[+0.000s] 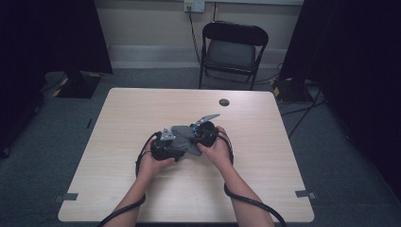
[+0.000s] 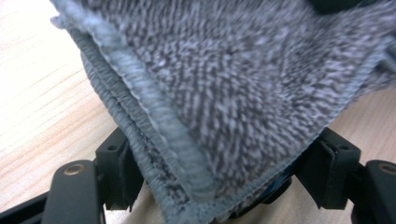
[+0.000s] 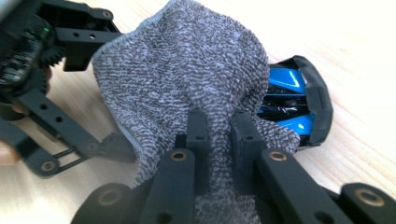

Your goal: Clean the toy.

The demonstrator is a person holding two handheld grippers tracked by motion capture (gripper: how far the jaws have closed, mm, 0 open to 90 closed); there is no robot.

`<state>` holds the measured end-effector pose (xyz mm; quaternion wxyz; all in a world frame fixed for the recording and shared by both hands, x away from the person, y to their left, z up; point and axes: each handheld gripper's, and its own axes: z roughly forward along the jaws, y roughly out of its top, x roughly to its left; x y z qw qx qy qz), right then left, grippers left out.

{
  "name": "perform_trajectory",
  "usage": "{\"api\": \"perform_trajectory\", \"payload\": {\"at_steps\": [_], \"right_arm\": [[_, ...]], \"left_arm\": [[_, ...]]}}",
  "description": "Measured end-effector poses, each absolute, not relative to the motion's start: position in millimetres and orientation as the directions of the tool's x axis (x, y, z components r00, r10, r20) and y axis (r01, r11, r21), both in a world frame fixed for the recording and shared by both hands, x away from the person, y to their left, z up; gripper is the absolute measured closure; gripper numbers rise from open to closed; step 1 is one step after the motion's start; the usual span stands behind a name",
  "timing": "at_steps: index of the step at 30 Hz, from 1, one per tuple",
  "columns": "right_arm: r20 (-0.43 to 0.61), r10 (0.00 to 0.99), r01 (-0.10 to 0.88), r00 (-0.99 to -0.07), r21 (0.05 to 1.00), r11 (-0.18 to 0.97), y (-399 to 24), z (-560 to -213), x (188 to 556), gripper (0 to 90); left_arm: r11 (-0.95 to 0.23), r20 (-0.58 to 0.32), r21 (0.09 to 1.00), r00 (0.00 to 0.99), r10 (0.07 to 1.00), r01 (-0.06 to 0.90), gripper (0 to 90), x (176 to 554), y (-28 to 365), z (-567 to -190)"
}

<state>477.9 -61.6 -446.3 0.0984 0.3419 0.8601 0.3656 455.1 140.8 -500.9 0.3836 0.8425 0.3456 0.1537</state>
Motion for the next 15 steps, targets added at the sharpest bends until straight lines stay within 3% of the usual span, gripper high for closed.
{"api": "perform_trajectory", "payload": {"at_steps": [15], "right_arm": [[0.057, 0.687, 0.527, -0.725, 0.687, 0.500, -63.2, -448.0, 486.0, 80.2]], "left_arm": [[-0.468, -0.006, 0.751, 0.714, 0.700, 0.465, 25.9, 454.9, 140.9, -500.8]]}}
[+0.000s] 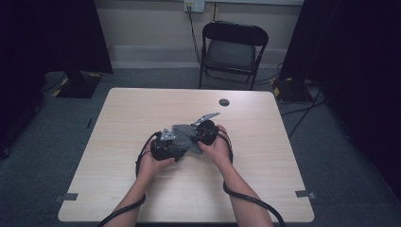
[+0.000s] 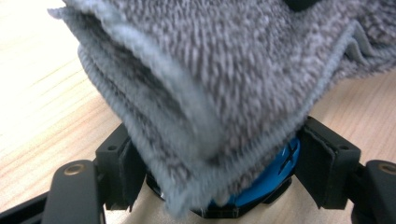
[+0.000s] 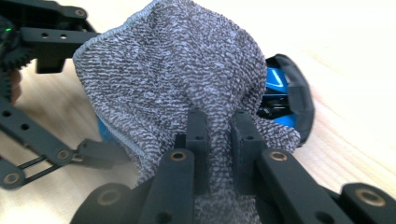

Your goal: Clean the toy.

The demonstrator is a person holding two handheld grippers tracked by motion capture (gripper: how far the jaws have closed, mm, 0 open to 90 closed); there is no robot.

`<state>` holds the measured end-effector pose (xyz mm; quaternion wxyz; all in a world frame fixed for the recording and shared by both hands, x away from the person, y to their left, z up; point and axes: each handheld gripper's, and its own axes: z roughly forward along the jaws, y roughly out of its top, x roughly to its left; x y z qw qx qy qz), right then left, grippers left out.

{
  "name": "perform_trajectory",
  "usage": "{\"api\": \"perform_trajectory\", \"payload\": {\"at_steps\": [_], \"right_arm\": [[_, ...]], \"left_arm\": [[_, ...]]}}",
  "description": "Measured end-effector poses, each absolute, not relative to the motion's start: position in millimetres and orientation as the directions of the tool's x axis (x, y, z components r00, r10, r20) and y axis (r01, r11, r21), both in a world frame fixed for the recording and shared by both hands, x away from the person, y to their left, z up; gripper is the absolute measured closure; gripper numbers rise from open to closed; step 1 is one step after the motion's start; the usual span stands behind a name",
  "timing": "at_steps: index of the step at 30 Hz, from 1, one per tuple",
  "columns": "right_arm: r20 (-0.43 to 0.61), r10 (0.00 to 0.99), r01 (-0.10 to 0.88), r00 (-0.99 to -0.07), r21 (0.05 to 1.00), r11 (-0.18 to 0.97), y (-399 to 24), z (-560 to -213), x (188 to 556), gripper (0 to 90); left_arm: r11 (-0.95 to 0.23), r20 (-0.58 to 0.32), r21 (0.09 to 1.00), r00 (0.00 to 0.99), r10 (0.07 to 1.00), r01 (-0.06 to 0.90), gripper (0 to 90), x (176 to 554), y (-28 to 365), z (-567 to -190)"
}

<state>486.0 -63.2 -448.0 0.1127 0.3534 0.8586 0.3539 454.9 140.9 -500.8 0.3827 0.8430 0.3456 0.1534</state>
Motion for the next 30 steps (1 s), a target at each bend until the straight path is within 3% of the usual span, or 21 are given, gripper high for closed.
{"api": "perform_trajectory", "payload": {"at_steps": [30], "right_arm": [[0.055, 0.784, 0.590, -0.618, 0.692, 0.416, -97.0, -449.3, 519.8, 80.0]], "left_arm": [[-0.468, -0.005, 0.751, 0.714, 0.701, 0.465, 25.9, 454.9, 140.9, -500.8]]}}
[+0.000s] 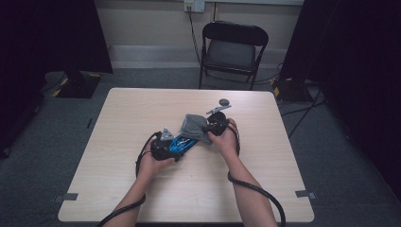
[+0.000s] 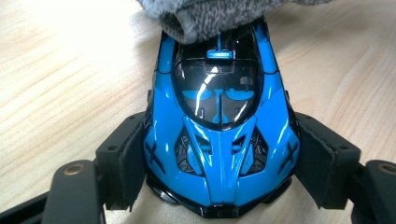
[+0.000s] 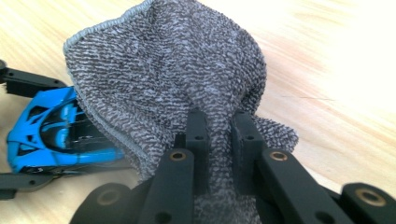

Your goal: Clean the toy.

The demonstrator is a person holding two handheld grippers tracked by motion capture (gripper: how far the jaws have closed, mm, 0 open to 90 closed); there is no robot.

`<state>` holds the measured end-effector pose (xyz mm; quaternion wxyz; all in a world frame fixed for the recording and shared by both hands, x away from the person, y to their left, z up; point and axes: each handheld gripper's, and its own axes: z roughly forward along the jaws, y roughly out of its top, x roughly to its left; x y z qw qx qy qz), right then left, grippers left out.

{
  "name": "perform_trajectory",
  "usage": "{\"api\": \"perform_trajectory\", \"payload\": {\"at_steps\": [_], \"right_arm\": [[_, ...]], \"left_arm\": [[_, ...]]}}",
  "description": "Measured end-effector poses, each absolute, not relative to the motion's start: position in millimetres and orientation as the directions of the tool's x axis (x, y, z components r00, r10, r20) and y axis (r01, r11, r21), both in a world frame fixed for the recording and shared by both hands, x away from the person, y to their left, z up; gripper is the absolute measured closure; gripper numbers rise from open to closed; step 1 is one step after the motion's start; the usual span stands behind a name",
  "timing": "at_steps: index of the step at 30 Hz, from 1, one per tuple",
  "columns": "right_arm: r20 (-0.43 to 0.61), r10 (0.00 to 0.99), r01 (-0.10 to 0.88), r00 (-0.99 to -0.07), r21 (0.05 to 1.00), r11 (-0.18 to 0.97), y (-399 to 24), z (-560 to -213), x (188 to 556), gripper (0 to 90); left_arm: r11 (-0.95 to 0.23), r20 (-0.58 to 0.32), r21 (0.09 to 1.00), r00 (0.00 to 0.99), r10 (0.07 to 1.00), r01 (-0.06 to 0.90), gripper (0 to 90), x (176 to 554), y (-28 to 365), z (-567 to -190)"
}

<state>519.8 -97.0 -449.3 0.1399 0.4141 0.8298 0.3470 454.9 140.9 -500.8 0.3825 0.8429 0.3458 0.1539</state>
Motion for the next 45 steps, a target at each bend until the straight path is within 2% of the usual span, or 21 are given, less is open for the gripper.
{"api": "perform_trajectory", "payload": {"at_steps": [7, 45], "right_arm": [[0.021, 0.803, 0.588, -0.596, 0.692, 0.418, -107.0, -445.3, 523.9, 80.1], [0.027, 0.870, 0.600, -0.492, 0.735, 0.317, -187.7, -428.8, 517.1, 80.0]], "left_arm": [[-0.467, -0.006, 0.751, 0.713, 0.701, 0.466, 25.8, 454.9, 140.9, -500.8], [-0.468, -0.005, 0.751, 0.713, 0.701, 0.466, 25.9, 454.7, 140.8, -500.7]]}}
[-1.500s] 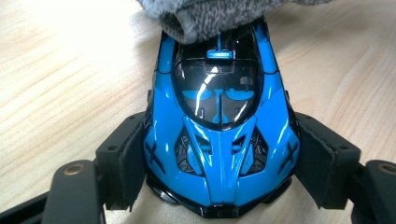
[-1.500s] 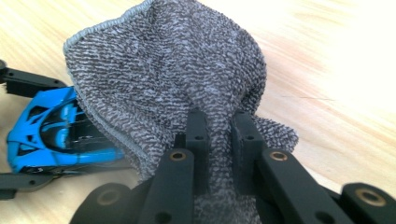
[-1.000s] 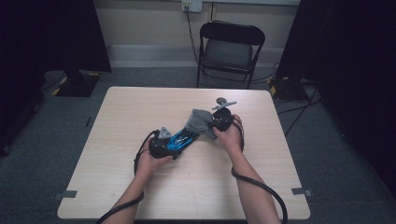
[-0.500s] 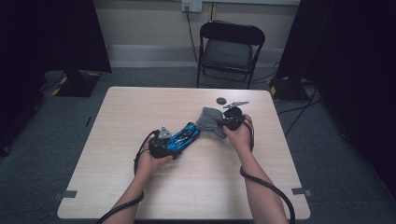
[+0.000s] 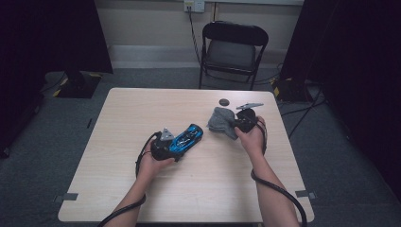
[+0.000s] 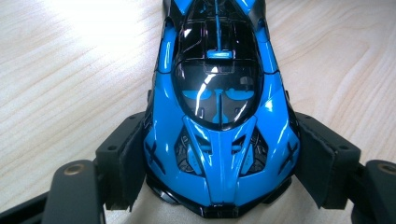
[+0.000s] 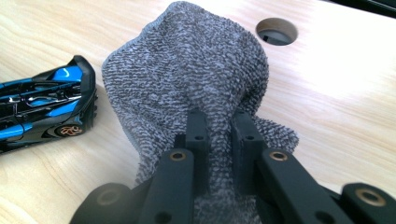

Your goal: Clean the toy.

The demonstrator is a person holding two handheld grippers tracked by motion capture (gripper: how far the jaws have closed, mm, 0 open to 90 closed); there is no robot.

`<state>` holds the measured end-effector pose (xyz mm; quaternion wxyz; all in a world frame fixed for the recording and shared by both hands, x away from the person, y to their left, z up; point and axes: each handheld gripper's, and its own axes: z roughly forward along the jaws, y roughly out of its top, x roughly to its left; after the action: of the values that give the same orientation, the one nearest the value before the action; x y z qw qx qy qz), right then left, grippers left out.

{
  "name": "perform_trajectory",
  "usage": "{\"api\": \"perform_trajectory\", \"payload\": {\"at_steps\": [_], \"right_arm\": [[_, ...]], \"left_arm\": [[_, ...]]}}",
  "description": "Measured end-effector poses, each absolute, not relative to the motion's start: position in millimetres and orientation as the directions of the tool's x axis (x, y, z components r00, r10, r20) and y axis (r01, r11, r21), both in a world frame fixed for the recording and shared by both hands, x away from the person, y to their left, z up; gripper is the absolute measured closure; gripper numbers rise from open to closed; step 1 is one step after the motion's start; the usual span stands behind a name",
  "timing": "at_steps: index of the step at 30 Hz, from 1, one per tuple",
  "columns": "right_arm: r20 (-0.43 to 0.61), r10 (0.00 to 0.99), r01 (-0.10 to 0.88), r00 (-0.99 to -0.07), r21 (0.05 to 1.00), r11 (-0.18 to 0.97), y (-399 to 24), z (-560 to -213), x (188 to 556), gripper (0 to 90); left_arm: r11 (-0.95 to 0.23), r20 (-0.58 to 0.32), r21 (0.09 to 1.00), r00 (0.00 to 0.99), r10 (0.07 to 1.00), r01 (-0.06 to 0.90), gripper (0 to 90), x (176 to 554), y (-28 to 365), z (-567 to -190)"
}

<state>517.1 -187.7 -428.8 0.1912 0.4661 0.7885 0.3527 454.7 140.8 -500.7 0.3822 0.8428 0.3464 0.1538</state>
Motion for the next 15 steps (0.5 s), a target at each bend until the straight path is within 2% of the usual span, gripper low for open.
{"api": "perform_trajectory", "payload": {"at_steps": [6, 15], "right_arm": [[0.037, 0.868, 0.586, -0.495, 0.752, 0.302, -194.0, -418.2, 511.1, 80.0], [0.039, 0.829, 0.545, -0.557, 0.770, 0.330, -173.5, -403.4, 498.2, 79.9]], "left_arm": [[-0.467, -0.005, 0.751, 0.712, 0.702, 0.467, 25.8, 454.7, 140.7, -500.7], [-0.467, -0.005, 0.751, 0.711, 0.703, 0.467, 25.9, 454.6, 140.7, -500.7]]}}
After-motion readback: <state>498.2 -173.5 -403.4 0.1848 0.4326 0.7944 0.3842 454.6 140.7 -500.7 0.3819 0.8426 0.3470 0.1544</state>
